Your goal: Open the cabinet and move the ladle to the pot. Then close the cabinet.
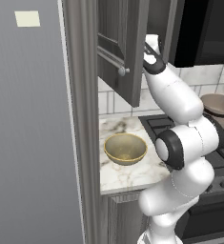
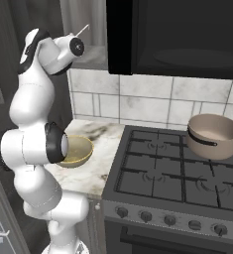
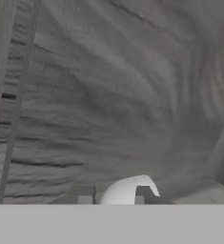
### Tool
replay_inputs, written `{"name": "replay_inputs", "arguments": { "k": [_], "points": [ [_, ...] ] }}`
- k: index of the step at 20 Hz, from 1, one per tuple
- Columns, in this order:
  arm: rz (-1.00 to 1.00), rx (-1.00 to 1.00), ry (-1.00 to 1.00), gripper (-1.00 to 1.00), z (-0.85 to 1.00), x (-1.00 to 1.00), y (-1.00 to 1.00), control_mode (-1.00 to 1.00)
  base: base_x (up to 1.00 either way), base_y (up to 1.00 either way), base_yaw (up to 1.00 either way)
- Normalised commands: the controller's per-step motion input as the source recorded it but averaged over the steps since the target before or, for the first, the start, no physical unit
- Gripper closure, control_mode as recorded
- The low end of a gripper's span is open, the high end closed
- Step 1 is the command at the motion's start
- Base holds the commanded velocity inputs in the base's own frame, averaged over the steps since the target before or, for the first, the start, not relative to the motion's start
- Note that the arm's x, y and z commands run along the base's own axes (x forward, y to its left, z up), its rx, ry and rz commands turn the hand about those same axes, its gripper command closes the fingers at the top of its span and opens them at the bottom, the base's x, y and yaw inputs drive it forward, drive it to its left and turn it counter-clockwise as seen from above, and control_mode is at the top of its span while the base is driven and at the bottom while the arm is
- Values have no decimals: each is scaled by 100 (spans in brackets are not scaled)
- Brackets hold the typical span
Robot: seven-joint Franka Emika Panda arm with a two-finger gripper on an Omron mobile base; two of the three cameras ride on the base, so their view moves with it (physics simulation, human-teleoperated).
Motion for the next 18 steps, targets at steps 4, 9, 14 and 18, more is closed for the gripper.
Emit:
{"name": "replay_inputs", "arguments": {
  "k": [4, 9, 14, 18],
  "points": [
    [-7, 1, 0, 100, 11, -17, -5, -100, 0, 0, 0],
    [-10, 2, 0, 100, 20, -46, -10, -100, 0, 0, 0],
    [-13, 4, 0, 100, 16, -87, -28, -100, 0, 0, 0],
    [-15, 3, 0, 100, 6, -99, -47, -100, 0, 0, 0]
  ]
}}
